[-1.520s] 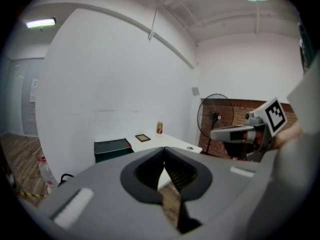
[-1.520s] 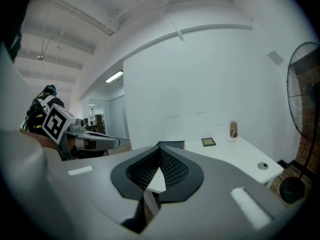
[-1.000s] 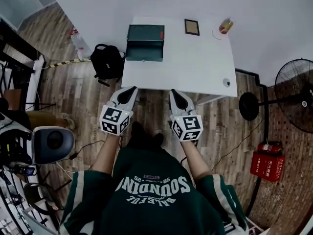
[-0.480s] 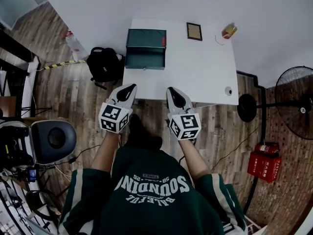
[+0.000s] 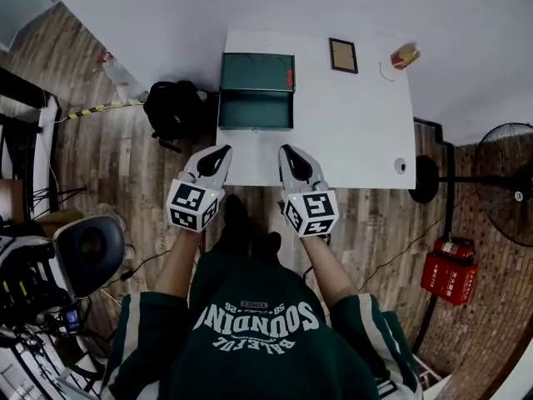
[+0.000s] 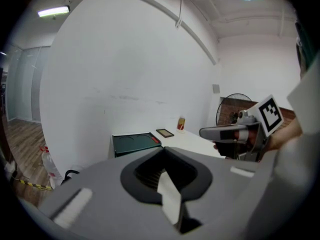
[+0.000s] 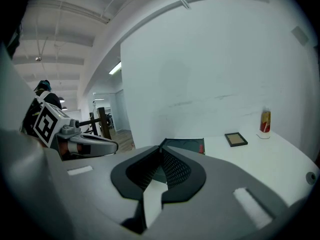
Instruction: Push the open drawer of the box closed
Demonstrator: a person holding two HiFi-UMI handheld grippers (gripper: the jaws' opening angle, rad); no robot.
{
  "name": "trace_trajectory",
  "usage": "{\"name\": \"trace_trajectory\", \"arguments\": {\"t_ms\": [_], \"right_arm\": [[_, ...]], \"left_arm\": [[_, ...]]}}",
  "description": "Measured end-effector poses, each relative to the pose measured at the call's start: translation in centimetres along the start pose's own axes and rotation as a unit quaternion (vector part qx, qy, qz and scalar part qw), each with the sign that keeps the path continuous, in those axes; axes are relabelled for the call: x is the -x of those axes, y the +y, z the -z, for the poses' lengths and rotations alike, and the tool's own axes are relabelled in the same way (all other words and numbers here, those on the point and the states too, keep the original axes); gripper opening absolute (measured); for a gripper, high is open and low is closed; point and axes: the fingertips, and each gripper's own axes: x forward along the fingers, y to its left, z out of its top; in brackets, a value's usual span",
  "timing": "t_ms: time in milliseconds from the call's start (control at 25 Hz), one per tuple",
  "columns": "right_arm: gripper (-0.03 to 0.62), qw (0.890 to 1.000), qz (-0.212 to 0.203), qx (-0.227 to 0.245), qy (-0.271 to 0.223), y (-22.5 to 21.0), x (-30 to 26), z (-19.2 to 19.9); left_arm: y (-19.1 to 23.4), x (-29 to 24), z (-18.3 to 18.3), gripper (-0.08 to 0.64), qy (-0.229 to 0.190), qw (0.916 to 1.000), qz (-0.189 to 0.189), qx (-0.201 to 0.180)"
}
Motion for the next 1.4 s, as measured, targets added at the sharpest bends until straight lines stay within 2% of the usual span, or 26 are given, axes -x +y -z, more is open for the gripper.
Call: {"name": "trace_trajectory", "arguments": {"t_ms": [360,720,960,1160,1400], "right_arm": [[0.017,0.998,0.009,-0.011,0.056,0.9,-9.3,4.7],[0.121,0.990,0.031,-0.043,0.129,0.4,-12.0,10.6],[0.123,0.980,0.051,-0.058,0.183,-0.7,-14.4,14.3],[0.121,0.966,0.064,-0.101,0.227,-1.5,-15.7,17.5],[0.121,0.958,0.076,-0.127,0.244,-2.2,-16.8,19.1]], "left_arm": [[7.4,-3.3,3.0,0.052,0.033,0.9989,0.020,0.028],[8.4,-5.1,4.3,0.052,0.054,0.9971,0.041,0.033],[9.3,-5.6,4.9,0.052,0.067,0.9959,0.049,0.037],[9.8,-5.4,5.4,0.052,0.073,0.9952,0.052,0.038],[10.4,-5.6,5.5,0.052,0.076,0.9948,0.056,0.039]]}}
